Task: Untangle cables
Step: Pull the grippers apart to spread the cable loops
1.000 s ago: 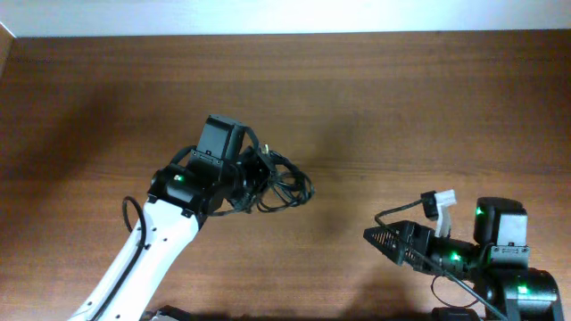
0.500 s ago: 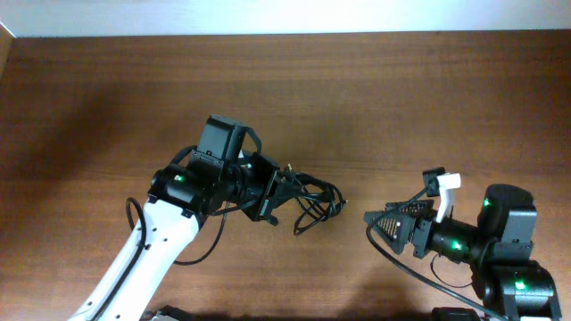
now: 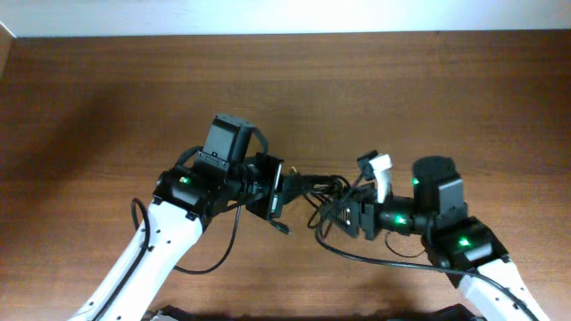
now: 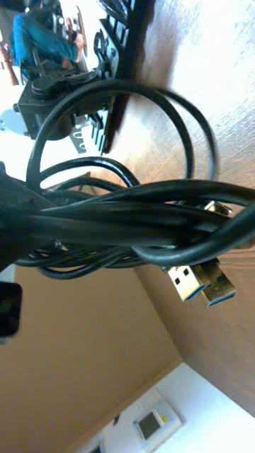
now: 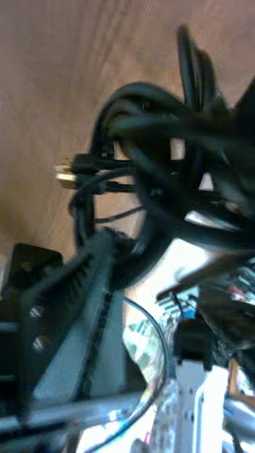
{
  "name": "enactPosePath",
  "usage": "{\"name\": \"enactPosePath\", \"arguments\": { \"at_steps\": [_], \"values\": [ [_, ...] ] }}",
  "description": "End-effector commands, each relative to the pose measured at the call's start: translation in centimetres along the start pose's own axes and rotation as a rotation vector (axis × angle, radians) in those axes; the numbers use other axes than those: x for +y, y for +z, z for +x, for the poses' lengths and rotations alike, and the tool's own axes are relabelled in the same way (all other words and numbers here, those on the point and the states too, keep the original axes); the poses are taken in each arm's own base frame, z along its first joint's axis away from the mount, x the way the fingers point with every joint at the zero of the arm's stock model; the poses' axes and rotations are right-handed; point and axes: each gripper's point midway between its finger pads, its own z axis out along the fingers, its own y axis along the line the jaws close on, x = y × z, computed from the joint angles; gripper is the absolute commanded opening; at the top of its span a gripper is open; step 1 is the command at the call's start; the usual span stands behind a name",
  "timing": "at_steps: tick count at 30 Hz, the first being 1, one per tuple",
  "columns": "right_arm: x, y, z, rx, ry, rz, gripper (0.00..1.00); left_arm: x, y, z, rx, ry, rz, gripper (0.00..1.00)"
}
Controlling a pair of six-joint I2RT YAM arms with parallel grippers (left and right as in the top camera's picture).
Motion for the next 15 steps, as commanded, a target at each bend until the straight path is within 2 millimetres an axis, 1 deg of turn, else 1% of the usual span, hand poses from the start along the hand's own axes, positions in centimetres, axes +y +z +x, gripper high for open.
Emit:
{"name": "enactPosePath", "arguments": {
  "at_steps": [1,2,3,4,5,7,9,10,11,14,15],
  "values": [
    [-1.4,0.6,-0.7,-0.036,0.044,0.091,0.28,0.3,0.4,1.1,0.028,0.073,-0.018,0.0],
    [-1.4,0.6,-0.8,-0.037,0.045,0.094,0.2,0.2,0.4,0.8,0.009,0.132,-0.014,0.0],
    [-1.4,0.6,-0.8,-0.037,0.045,0.093,0.15,0.1,0.4,0.3,-0.017,0.18,-0.009,0.0],
    [-1.4,0.6,-0.7,-0.034,0.048,0.095,0.07,-0.2,0.4,-0.7,-0.074,0.249,-0.002,0.0],
    [-1.5,0.5,-0.4,-0.026,0.059,0.098,0.04,-0.4,0.3,-1.7,-0.134,0.319,-0.003,0.0],
    [-1.4,0.2,0.2,-0.009,0.076,0.105,0.04,-1.0,-0.4,-3.7,-0.241,0.43,-0.001,0.0],
    [-1.1,-0.1,0.7,0.001,0.084,0.106,0.04,-1.7,-1.6,-5.9,-0.324,0.515,0.001,0.0],
    [-0.7,-0.4,0.8,0.002,0.082,0.096,0.04,-2.3,-2.7,-7.6,-0.375,0.58,0.001,0.0],
    [-0.4,-0.7,0.9,-0.003,0.077,0.092,0.04,-2.6,-3.6,-8.7,-0.401,0.621,0.0,0.0],
    [0.4,-1.4,0.9,-0.019,0.06,0.085,0.04,-2.5,-5.3,-10.9,-0.449,0.682,-0.025,0.0],
    [0.7,-1.7,0.8,-0.028,0.052,0.081,0.04,-2.3,-5.8,-11.5,-0.458,0.733,-0.043,0.0]
  ]
}}
